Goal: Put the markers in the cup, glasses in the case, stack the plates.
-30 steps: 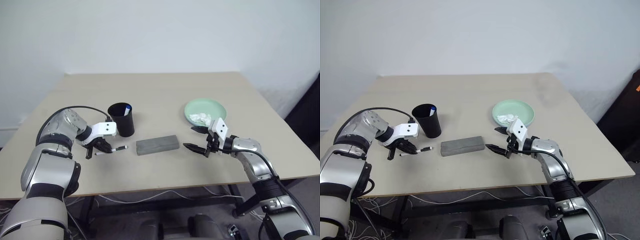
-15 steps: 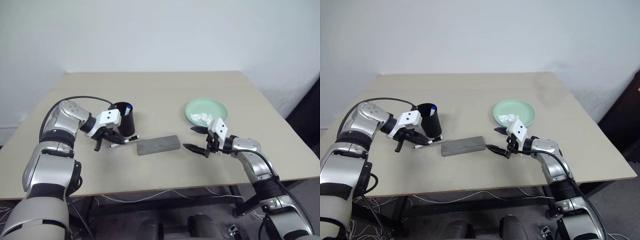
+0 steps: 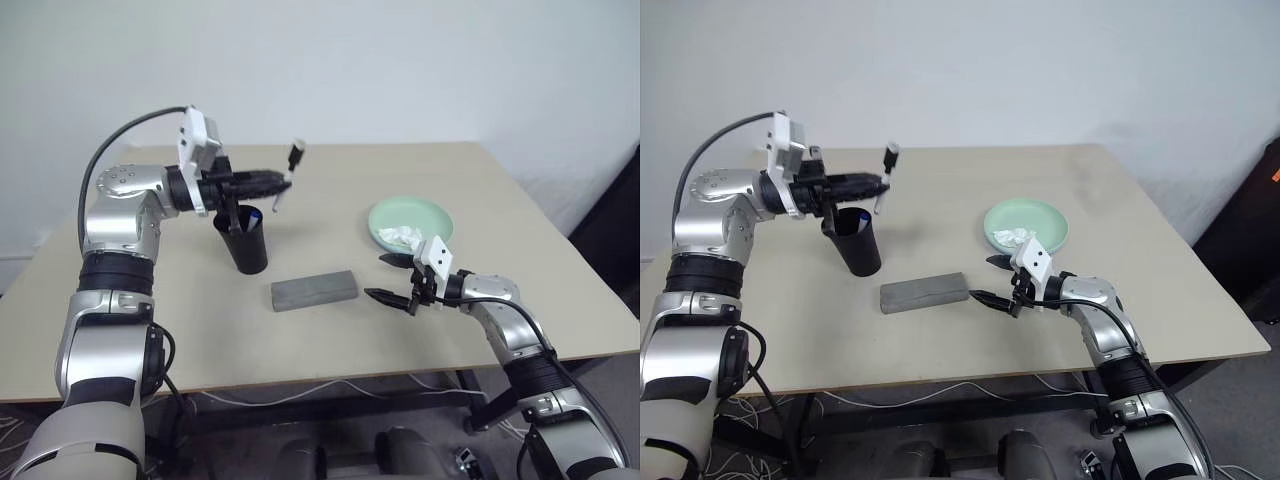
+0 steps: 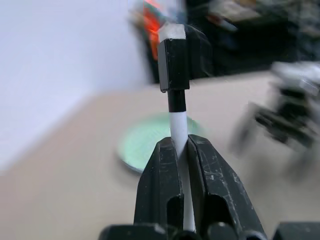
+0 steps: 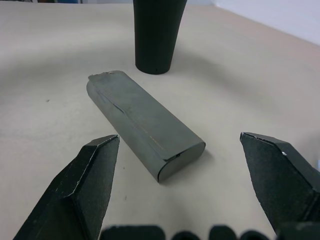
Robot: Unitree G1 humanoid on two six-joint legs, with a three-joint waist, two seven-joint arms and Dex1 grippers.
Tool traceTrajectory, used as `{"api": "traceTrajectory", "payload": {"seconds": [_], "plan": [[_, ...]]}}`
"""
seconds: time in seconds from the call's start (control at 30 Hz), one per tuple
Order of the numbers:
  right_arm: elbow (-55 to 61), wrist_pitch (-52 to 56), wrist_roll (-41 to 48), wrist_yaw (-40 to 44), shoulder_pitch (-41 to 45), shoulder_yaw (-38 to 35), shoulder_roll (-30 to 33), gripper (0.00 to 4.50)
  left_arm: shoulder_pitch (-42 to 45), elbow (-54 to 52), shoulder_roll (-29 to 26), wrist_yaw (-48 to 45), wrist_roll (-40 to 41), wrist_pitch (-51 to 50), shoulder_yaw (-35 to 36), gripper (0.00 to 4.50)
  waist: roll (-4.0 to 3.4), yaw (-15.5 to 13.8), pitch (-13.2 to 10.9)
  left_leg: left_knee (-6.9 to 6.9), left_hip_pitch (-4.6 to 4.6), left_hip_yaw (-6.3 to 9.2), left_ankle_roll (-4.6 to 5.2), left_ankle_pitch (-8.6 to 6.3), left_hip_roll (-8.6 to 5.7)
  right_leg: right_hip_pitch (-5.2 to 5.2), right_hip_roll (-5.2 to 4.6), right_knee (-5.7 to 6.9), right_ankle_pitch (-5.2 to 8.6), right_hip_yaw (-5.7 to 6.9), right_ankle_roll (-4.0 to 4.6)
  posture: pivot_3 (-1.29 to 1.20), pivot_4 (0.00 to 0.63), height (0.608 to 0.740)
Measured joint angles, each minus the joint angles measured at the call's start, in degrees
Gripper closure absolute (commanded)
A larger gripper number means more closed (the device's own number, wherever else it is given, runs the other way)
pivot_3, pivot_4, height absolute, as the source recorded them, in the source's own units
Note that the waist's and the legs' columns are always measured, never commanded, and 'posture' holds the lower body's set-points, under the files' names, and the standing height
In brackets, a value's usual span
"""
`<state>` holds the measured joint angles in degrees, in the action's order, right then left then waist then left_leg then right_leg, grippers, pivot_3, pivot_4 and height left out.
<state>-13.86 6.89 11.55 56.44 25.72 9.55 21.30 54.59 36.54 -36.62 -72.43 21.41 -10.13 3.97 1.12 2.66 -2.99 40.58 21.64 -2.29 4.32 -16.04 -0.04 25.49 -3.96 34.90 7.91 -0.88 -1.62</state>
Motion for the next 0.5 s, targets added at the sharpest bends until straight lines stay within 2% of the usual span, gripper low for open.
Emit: {"api": "traceTrajectory", "payload": {"seconds": [0.13,0.23,0.5], "plan": [[0.7,0.0,0.0,-0.1,-0.7,0.0,0.0,0.3,-1.7,0.2,0.7,13.1,-1.5,5.6,5.2,4.46,-0.05,0.0,0.0,-0.04,-0.1,-0.02,-0.04,0.0,0.0,-0.07,-0.02,0.0,-0.01,-0.01,0.01,0.0,0.0,0.72],[0.8,0.0,0.0,-0.1,-1.5,0.1,0.0,0.3,-5.5,1.2,2.0,19.4,-2.9,9.3,6.8,4.46,-0.04,-0.1,0.0,-0.05,-0.06,-0.04,-0.05,-0.01,-0.02,-0.07,-0.05,-0.03,-0.02,-0.01,0.03,0.0,0.0,0.72],[0.8,0.1,0.0,0.4,-1.3,0.3,-0.1,0.3,-11.0,2.9,7.4,30.7,-5.4,16.2,8.6,4.46,0.05,-0.1,0.0,-0.06,0.0,-0.02,-0.3,-0.16,-0.07,-0.05,-0.1,-0.11,-0.05,0.01,0.04,0.0,0.0,0.72]]}}
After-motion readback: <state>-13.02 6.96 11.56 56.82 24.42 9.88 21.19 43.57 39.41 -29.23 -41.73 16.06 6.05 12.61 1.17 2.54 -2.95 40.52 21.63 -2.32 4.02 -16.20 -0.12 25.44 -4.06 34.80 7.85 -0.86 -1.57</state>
